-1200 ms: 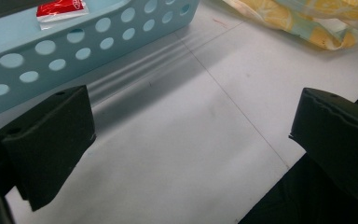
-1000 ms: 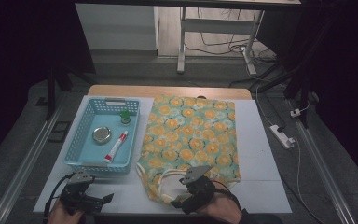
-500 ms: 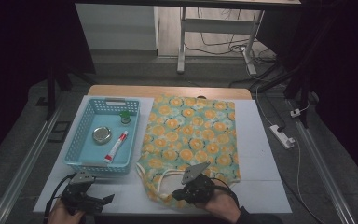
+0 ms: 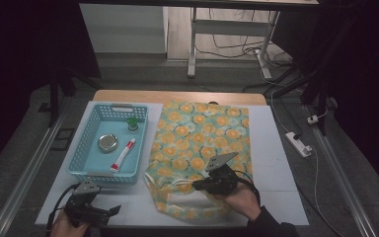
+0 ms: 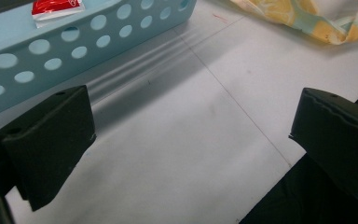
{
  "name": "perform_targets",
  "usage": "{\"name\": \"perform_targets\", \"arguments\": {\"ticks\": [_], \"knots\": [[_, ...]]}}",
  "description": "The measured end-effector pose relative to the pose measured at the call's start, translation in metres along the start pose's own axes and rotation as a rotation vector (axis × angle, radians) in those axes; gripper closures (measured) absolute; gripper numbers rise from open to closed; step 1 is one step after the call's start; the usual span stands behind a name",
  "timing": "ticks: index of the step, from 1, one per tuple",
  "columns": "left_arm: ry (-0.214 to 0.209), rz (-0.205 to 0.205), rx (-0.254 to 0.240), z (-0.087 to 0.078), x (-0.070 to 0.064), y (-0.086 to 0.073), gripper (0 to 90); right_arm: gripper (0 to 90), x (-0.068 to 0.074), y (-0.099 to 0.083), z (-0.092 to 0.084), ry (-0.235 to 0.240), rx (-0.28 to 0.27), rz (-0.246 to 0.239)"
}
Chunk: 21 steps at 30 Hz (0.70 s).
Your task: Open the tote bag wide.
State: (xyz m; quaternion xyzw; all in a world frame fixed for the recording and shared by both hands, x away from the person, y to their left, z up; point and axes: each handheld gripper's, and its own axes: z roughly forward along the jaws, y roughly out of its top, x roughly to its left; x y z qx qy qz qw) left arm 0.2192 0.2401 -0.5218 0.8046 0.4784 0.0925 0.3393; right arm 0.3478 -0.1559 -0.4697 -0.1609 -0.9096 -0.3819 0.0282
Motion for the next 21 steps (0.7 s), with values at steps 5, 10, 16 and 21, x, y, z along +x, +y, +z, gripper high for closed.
{"name": "perform_targets", "arguments": {"ticks": [5, 10, 16, 21], "knots": [[0.000, -0.001, -0.001, 0.000, 0.000, 0.000, 0.0, 88.8, -0.018, 0.009, -0.007, -0.033, -0.022, 0.008], [0.000, -0.005, -0.003, 0.000, 0.000, 0.000, 0.0, 89.0, -0.035, 0.020, -0.010, -0.075, -0.033, 0.019], [-0.001, -0.008, -0.005, 0.000, 0.001, 0.000, 0.0, 89.0, -0.057, 0.032, -0.011, -0.118, -0.055, 0.038], [-0.005, -0.009, -0.006, 0.000, 0.001, 0.000, 0.0, 89.1, -0.075, 0.040, -0.011, -0.131, -0.073, 0.081]]}}
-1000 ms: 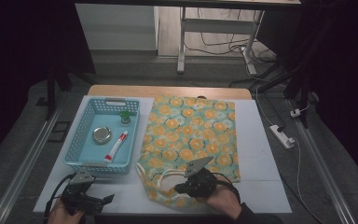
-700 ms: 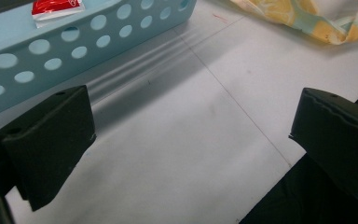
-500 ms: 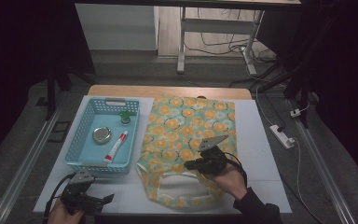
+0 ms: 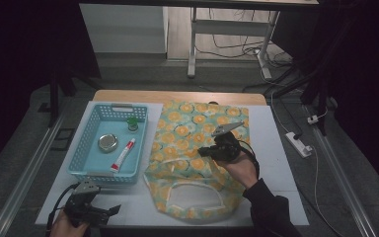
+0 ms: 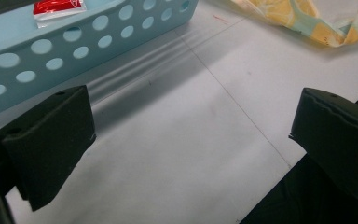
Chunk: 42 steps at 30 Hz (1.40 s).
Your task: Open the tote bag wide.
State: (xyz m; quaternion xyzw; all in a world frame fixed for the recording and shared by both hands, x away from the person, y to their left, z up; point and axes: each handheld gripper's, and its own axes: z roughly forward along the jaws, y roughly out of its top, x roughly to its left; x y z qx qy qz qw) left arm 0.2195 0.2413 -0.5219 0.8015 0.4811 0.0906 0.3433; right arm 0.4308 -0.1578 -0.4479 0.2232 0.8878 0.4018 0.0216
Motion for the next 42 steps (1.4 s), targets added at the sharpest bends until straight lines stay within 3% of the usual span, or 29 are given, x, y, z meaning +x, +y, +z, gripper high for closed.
{"name": "perform_targets", "arguments": {"ticks": [6, 14, 26, 42], "knots": [[-0.006, -0.005, -0.003, 0.000, 0.001, 0.000, 0.0, 89.1, -0.014, 0.009, 0.005, -0.026, -0.008, 0.012], [-0.006, -0.007, -0.004, 0.000, 0.001, 0.000, 0.0, 89.1, -0.033, 0.025, 0.011, -0.082, -0.016, -0.017], [-0.010, -0.014, -0.005, -0.001, 0.002, 0.000, 0.0, 89.1, -0.064, 0.041, 0.015, -0.136, -0.050, -0.002], [-0.013, -0.018, -0.003, 0.000, 0.002, 0.000, 0.0, 89.1, -0.102, 0.036, 0.042, -0.178, -0.015, 0.048]]}}
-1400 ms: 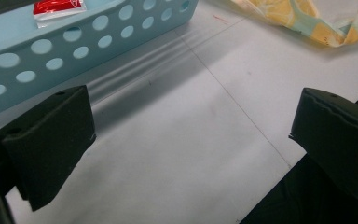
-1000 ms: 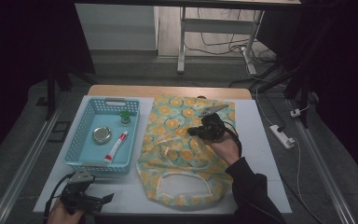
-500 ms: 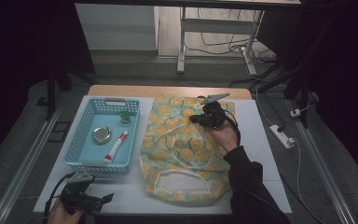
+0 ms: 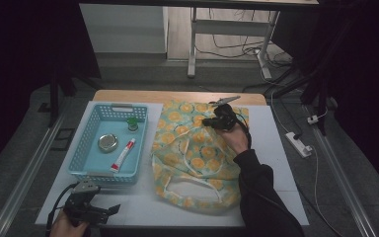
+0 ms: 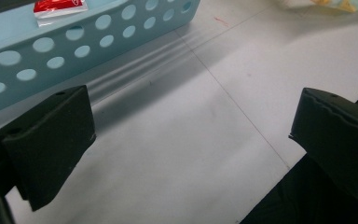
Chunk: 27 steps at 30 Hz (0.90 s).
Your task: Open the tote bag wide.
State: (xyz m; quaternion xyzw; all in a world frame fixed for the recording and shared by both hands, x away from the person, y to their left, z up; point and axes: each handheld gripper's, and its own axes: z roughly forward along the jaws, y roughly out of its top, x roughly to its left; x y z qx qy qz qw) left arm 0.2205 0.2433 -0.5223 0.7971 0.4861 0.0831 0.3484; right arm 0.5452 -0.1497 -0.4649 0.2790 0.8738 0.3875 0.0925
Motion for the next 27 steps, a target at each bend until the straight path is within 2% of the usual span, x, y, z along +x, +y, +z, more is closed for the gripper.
{"name": "perform_targets", "arguments": {"ticks": [6, 8, 19, 20, 23, 26, 27], "knots": [[0.001, 0.000, 0.002, 0.000, 0.000, 0.000, 0.0, 88.9, -0.008, -0.010, 0.015, -0.012, 0.038, 0.012], [0.001, 0.000, 0.002, 0.000, 0.000, 0.000, 0.0, 88.7, -0.009, -0.017, 0.024, -0.016, 0.066, -0.006], [0.005, 0.006, 0.000, 0.000, -0.001, 0.000, 0.0, 85.3, -0.009, -0.029, 0.037, -0.031, 0.130, -0.028], [0.004, 0.007, 0.000, 0.000, -0.001, 0.000, 0.0, 77.9, -0.009, -0.027, 0.033, -0.034, 0.114, -0.026], [0.005, 0.007, -0.001, 0.000, -0.001, 0.000, 0.0, 67.5, -0.007, -0.022, 0.024, -0.038, 0.075, -0.005], [0.006, 0.007, -0.001, 0.000, -0.001, 0.000, 0.0, 59.2, -0.004, -0.019, 0.016, -0.037, 0.052, 0.004], [0.007, 0.008, 0.000, 0.000, -0.001, 0.000, 0.0, 59.2, -0.004, -0.019, 0.016, -0.037, 0.052, 0.004]]}}
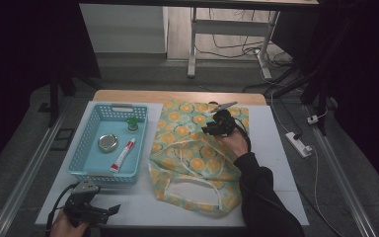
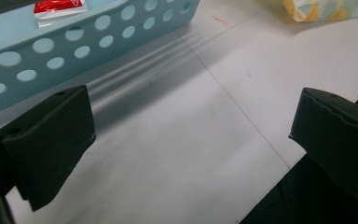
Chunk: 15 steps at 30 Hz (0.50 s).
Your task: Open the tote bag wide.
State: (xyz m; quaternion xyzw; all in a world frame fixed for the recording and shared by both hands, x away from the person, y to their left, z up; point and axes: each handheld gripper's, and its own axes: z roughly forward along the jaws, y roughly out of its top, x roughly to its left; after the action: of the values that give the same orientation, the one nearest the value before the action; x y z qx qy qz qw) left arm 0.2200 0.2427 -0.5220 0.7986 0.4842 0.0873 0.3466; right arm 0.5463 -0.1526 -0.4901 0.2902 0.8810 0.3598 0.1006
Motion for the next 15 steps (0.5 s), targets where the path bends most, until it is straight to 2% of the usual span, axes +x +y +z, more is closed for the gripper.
{"name": "perform_targets", "arguments": {"ticks": [2, 4, 5, 6, 7, 8, 9, 10, 12, 14, 15], "knots": [[0.000, 0.000, -0.001, 0.000, 0.000, 0.000, 0.0, 52.8, 0.004, 0.000, -0.006, 0.000, 0.002, -0.014], [0.001, 0.000, 0.000, 0.000, 0.000, 0.000, 0.0, 50.7, 0.006, -0.001, -0.009, 0.016, 0.001, -0.015], [0.001, 0.000, 0.000, 0.000, 0.000, 0.000, 0.0, 45.2, 0.010, -0.001, -0.013, 0.033, 0.006, -0.016], [0.001, 0.000, 0.000, 0.000, 0.000, 0.000, 0.0, 45.2, 0.010, -0.001, -0.013, 0.033, 0.006, -0.016], [0.001, 0.001, 0.000, 0.000, 0.000, 0.000, 0.0, 37.3, 0.014, -0.002, -0.015, 0.041, 0.014, -0.004], [0.001, 0.001, 0.000, 0.000, 0.000, 0.000, 0.0, 35.2, 0.016, -0.003, -0.017, 0.048, 0.021, 0.002], [0.001, 0.001, 0.000, 0.000, 0.000, 0.000, 0.0, 35.2, 0.016, -0.003, -0.017, 0.048, 0.021, 0.002], [0.001, 0.001, -0.001, 0.000, 0.000, 0.000, 0.0, 28.1, 0.021, -0.004, -0.020, 0.043, 0.013, 0.000], [0.001, 0.002, -0.001, 0.000, 0.000, 0.000, 0.0, 25.1, 0.023, -0.004, -0.022, 0.044, 0.010, 0.004], [0.001, 0.002, -0.001, 0.000, 0.000, 0.000, 0.0, 16.0, 0.030, -0.006, -0.027, 0.046, -0.003, 0.004], [0.001, 0.002, -0.001, 0.000, 0.000, 0.000, 0.0, 16.0, 0.030, -0.006, -0.027, 0.046, -0.003, 0.004]]}}
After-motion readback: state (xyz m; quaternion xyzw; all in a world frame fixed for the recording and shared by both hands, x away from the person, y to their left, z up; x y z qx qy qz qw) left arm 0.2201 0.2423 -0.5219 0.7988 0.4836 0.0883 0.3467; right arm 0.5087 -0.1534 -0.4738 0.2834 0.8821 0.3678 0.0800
